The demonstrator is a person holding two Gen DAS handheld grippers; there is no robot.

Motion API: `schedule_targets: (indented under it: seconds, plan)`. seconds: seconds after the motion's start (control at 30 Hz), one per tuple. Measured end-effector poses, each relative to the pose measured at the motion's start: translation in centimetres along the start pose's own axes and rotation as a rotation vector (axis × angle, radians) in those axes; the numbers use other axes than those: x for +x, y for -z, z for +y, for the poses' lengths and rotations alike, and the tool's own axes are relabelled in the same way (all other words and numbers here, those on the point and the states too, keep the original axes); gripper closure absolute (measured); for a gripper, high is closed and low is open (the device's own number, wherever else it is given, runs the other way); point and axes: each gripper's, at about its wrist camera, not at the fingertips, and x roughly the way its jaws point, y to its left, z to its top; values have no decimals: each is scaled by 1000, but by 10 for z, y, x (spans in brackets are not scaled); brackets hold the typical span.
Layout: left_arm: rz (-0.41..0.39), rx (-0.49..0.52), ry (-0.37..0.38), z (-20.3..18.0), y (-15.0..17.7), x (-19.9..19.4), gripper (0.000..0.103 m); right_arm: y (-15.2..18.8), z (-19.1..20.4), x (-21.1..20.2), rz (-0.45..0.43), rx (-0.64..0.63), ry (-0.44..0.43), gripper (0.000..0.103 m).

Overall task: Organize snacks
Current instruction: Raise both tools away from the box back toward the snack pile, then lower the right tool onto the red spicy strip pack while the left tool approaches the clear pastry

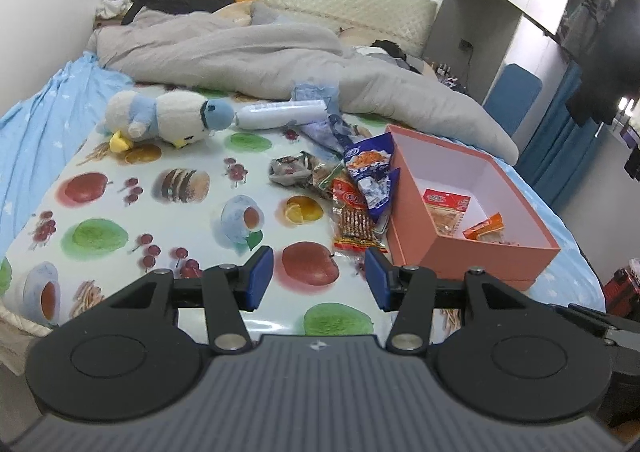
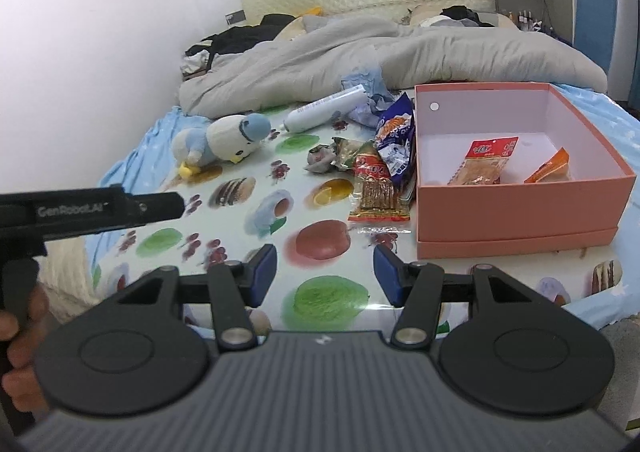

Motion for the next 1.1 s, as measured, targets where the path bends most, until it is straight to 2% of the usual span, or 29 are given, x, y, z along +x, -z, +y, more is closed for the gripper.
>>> schedule_targets:
  seconds: [0.23, 0.63, 1.1]
  plan:
    - [20, -29, -3, 18, -8, 31, 47, -10, 5, 28, -12, -13, 19, 47]
    - [79, -46, -14, 50, -26, 101, 47, -16, 10, 84, 42, -25, 31, 47]
    - [175, -36, 15, 73, -49, 210, 45, -22, 15, 161, 82, -32, 124, 47]
